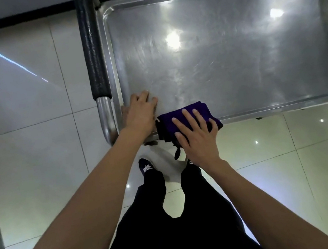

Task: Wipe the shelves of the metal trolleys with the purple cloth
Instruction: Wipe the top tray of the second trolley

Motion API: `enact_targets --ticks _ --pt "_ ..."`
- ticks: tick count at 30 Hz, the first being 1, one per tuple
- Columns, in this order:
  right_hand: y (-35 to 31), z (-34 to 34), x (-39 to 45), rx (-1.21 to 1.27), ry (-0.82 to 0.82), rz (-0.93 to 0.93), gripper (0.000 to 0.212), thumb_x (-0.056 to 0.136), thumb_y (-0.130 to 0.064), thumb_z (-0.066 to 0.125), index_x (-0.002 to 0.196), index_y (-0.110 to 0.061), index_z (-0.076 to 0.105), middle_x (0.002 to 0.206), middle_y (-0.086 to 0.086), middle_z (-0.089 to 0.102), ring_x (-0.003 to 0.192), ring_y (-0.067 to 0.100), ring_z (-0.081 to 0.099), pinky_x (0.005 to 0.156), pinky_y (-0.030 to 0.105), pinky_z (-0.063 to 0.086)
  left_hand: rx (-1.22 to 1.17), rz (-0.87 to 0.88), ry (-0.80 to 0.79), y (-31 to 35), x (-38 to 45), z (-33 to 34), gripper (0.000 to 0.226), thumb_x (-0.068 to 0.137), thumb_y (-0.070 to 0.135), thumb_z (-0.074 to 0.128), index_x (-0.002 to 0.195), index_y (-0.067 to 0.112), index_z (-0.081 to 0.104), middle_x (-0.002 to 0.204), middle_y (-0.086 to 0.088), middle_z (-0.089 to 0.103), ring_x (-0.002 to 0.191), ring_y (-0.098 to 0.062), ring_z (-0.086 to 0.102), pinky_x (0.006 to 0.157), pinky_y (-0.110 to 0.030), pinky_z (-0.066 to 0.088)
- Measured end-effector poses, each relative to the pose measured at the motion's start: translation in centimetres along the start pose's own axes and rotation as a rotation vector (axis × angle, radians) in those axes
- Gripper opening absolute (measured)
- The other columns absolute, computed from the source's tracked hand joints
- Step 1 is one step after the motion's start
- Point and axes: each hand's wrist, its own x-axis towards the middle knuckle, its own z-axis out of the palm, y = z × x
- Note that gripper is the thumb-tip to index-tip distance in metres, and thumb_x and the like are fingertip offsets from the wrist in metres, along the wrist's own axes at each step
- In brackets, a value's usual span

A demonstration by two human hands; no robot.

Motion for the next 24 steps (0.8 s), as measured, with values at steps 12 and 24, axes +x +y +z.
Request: enact_targets --ticks 12,24 --pt "0.1 0.4 3.7 -0.012 -0.073 0.09 0.053 0.106 -0.049 0.013 0.158 -0.044 0.003 0.169 0.001 0.001 0.155 0.027 -0.01 0.115 0.07 0.006 -0.059 -0.064 -0.075 0.2 1.8 -0.5 0.032 0.096 0.019 0.062 0.127 0.027 0.062 0.158 -0.01 0.018 0.149 -0.044 0.005 0.115 -0.069 0.02" --pt "1.7 -2.9 21.3 0.055 -0.084 -0.012 0.053 0.107 -0.049 0.019 0.158 -0.044 0.005 0.169 -0.001 -0.005 0.154 0.027 -0.011 0.115 0.071 -0.002 -0.054 -0.163 -0.157 1.3 2.4 -0.6 0.049 0.092 0.032 0.058 0.14 0.036 0.054 0.162 -0.003 0.008 0.15 -0.042 -0.008 0.117 -0.067 0.018"
